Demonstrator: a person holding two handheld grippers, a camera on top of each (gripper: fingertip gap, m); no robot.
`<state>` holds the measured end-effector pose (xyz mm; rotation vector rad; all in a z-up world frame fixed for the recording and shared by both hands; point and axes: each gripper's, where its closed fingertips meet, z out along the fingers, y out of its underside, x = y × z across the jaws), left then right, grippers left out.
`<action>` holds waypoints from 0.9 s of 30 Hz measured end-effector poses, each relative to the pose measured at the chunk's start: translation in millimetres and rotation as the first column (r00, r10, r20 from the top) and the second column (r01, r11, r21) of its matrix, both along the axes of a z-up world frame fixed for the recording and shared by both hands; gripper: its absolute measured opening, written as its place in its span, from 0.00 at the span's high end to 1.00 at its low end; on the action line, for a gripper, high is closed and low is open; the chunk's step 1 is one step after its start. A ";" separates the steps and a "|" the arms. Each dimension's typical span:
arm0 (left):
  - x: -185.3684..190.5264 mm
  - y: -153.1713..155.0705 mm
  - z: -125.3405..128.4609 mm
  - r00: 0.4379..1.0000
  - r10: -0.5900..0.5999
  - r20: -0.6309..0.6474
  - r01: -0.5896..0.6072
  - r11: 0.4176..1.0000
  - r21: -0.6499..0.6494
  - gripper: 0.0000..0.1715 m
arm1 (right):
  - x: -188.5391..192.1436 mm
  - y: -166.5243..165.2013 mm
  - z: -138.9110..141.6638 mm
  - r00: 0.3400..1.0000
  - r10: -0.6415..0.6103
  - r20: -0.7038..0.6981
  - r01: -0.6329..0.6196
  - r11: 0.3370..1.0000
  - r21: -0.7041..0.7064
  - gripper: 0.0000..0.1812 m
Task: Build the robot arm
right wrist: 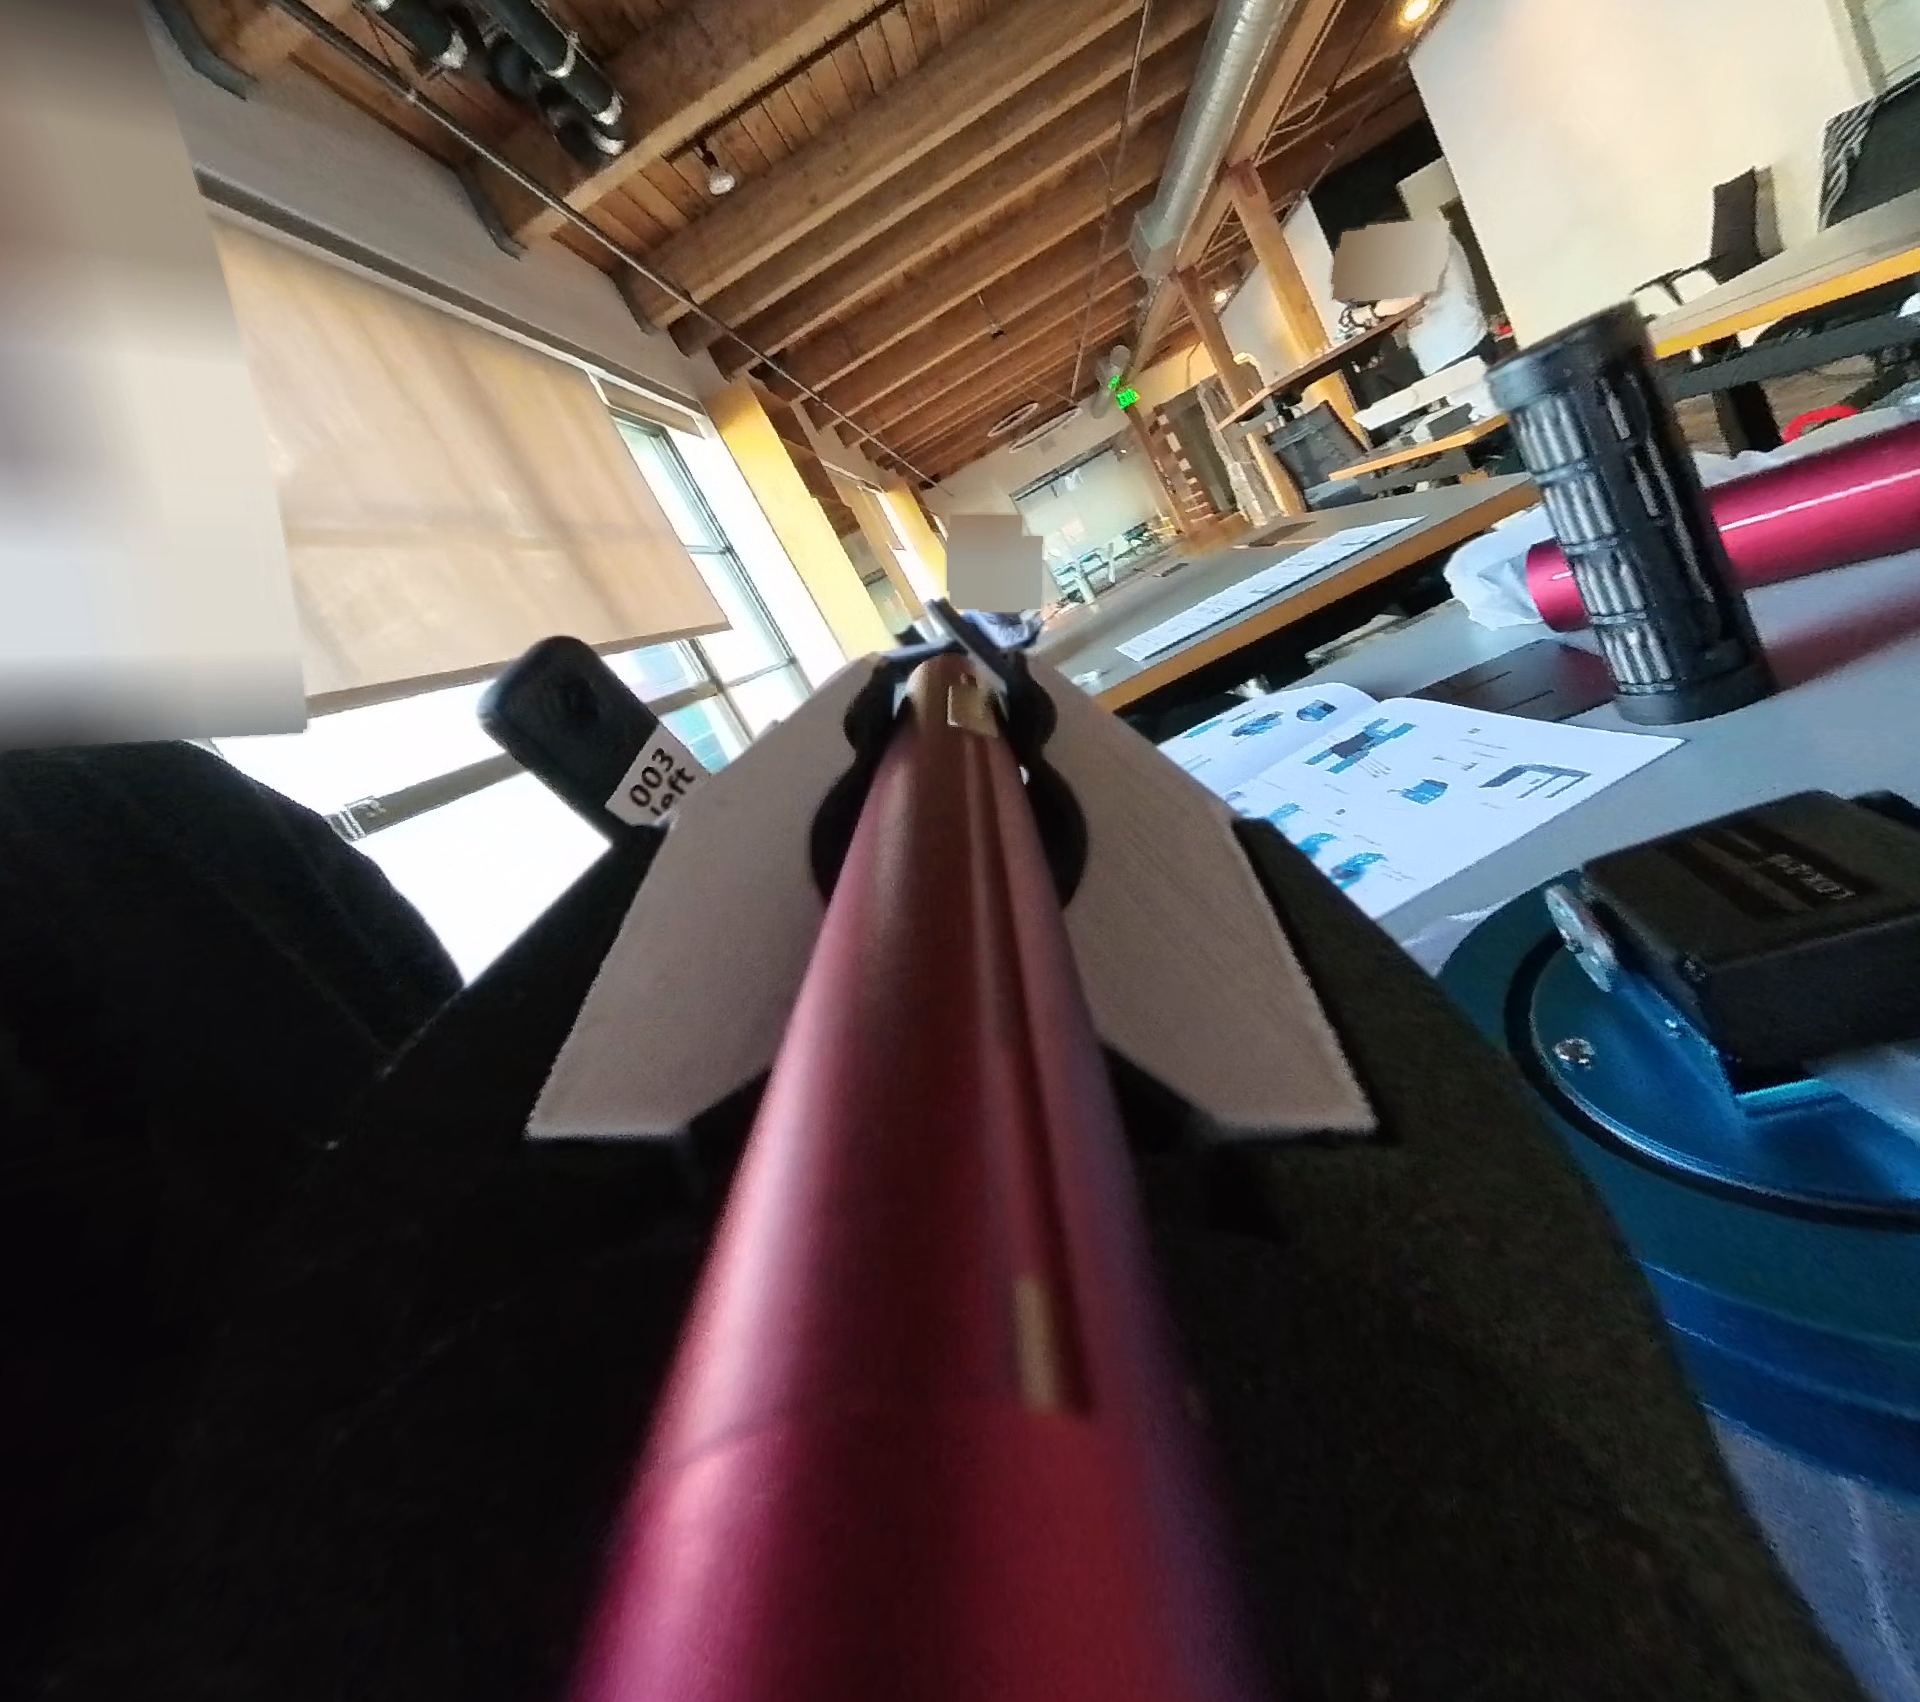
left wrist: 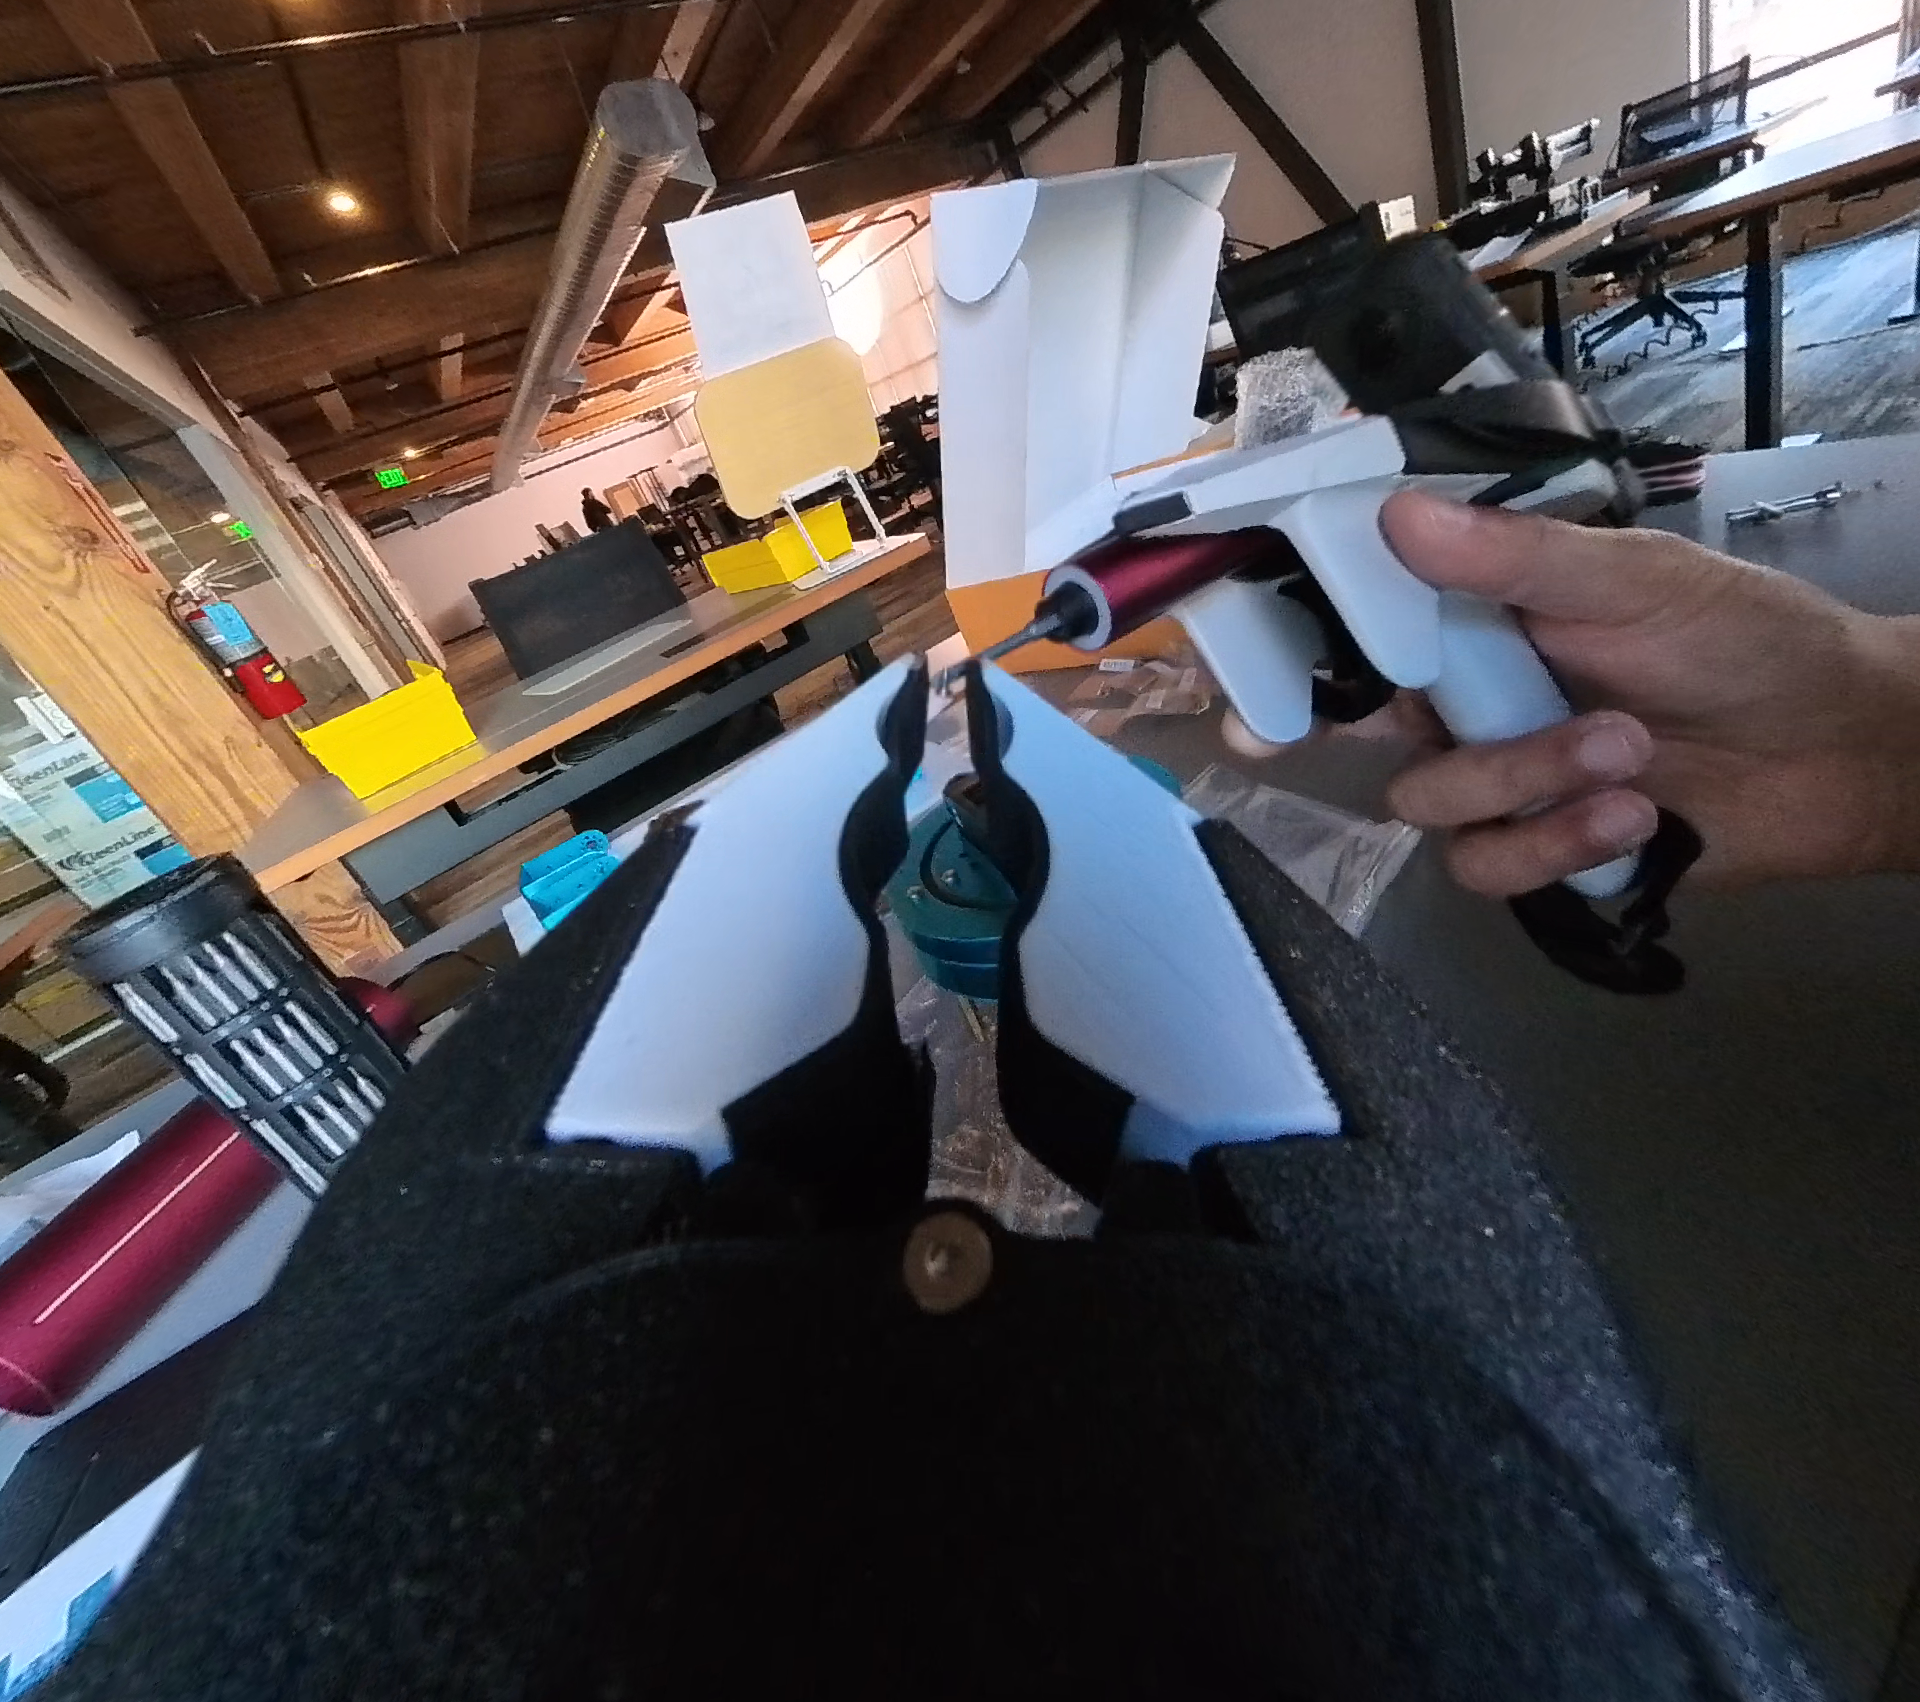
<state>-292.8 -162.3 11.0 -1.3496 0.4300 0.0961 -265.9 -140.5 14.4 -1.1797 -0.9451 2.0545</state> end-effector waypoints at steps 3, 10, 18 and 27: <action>0.3 -0.3 -2.7 1.000 -0.007 0.014 0.007 1.000 -0.015 0.96 | 3.5 0.3 3.9 1.000 -0.011 -0.021 0.011 1.000 0.006 0.88; -2.4 2.4 -10.0 0.997 0.055 -0.055 -0.056 0.998 -0.018 0.98 | 1.3 -0.8 -3.3 0.999 -0.030 0.042 0.028 0.998 0.060 0.88; -9.6 5.6 -14.8 0.965 0.185 -0.184 -0.181 0.983 0.038 0.98 | -3.1 1.3 -6.5 0.995 -0.063 0.079 0.058 0.996 0.063 0.88; -11.4 6.5 -15.6 0.935 0.246 -0.257 -0.233 0.969 0.078 0.97 | -5.6 3.2 -8.2 0.990 -0.087 0.115 0.079 0.994 0.070 0.89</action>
